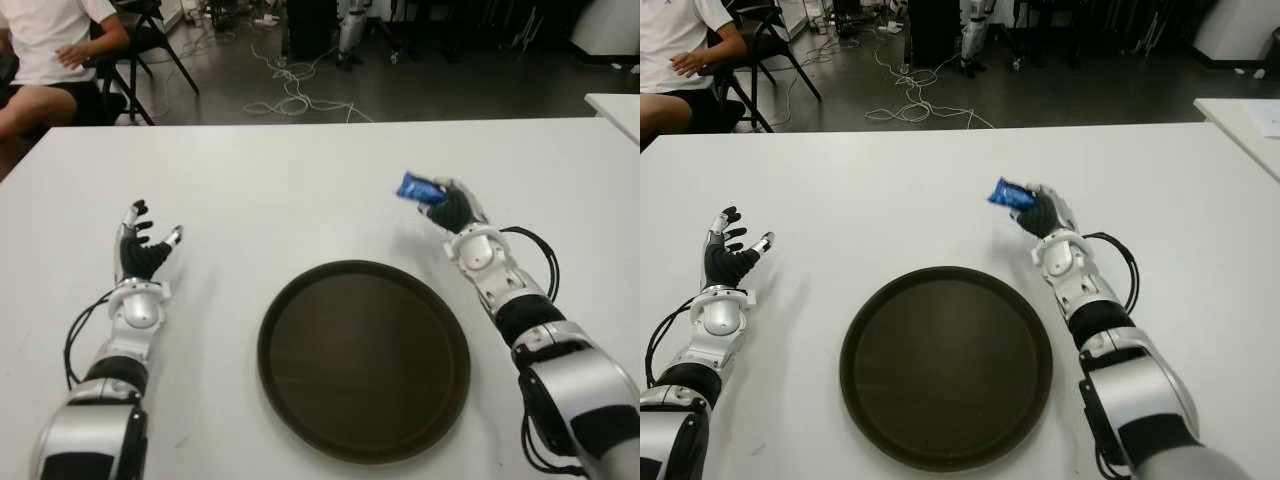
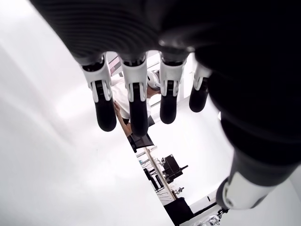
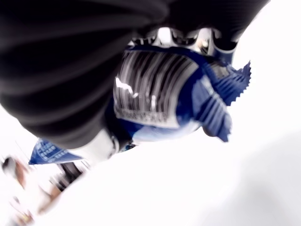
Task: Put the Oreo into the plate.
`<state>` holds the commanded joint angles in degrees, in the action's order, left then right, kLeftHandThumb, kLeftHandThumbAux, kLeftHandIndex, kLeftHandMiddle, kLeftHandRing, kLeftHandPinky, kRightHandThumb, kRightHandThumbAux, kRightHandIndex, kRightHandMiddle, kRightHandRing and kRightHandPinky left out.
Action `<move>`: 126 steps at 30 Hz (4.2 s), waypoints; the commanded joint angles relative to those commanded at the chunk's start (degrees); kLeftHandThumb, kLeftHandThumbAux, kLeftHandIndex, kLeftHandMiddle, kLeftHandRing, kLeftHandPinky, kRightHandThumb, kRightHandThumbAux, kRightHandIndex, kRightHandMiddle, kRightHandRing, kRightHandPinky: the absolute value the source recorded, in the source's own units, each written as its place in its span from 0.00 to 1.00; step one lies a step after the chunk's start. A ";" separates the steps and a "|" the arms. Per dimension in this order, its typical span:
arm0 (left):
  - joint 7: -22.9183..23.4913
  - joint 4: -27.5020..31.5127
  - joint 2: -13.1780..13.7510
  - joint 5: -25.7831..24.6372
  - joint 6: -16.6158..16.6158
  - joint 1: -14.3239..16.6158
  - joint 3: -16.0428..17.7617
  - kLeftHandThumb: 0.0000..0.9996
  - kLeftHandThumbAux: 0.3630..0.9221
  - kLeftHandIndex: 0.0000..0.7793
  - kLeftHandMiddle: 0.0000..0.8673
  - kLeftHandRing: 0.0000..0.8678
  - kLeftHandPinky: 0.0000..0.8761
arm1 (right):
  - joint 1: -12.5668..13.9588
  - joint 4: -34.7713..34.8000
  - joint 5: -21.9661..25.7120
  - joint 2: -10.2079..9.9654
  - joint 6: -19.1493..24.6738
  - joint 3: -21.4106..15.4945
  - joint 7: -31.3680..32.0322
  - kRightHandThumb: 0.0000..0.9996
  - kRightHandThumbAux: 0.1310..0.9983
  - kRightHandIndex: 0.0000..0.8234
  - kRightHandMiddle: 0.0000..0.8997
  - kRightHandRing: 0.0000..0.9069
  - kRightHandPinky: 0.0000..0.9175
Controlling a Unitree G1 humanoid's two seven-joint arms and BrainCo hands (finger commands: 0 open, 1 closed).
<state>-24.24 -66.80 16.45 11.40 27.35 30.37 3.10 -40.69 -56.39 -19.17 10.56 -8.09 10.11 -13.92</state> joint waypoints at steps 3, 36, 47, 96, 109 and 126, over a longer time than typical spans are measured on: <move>-0.11 0.07 0.01 0.15 0.13 -0.06 -0.10 0.24 0.61 0.12 0.17 0.20 0.24 | 0.83 1.79 0.74 -0.17 -0.43 -0.65 -0.05 0.70 0.69 0.53 0.88 0.86 0.83; 0.20 0.20 -0.51 -0.60 0.75 -0.16 0.41 0.26 0.62 0.13 0.18 0.21 0.26 | 8.91 21.65 13.34 -0.47 1.77 -7.08 17.53 0.71 0.68 0.53 0.89 0.88 0.86; -0.31 0.11 -0.25 -0.15 0.44 -0.16 0.03 0.25 0.62 0.12 0.19 0.23 0.29 | 15.45 40.32 18.30 -0.52 12.29 -6.38 26.46 0.71 0.68 0.53 0.87 0.87 0.85; -0.07 0.62 -0.41 -0.48 0.70 -0.40 0.21 0.28 0.63 0.13 0.18 0.21 0.23 | 18.70 57.15 6.51 11.59 18.37 5.93 44.14 0.70 0.68 0.54 0.91 0.91 0.89; -0.39 0.36 -0.12 0.17 1.01 -0.36 -0.27 0.26 0.63 0.13 0.19 0.21 0.24 | 17.55 58.58 7.28 16.14 15.19 7.13 53.42 0.70 0.68 0.53 0.91 0.90 0.88; -0.10 0.23 -0.05 0.00 0.40 -0.24 0.02 0.23 0.61 0.11 0.18 0.21 0.25 | 17.65 59.98 14.77 18.91 9.62 5.36 62.30 0.69 0.68 0.53 0.92 0.91 0.89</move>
<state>-24.35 -66.58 16.40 11.41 27.75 30.14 3.12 -23.05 3.59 -4.40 29.47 1.53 15.47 48.38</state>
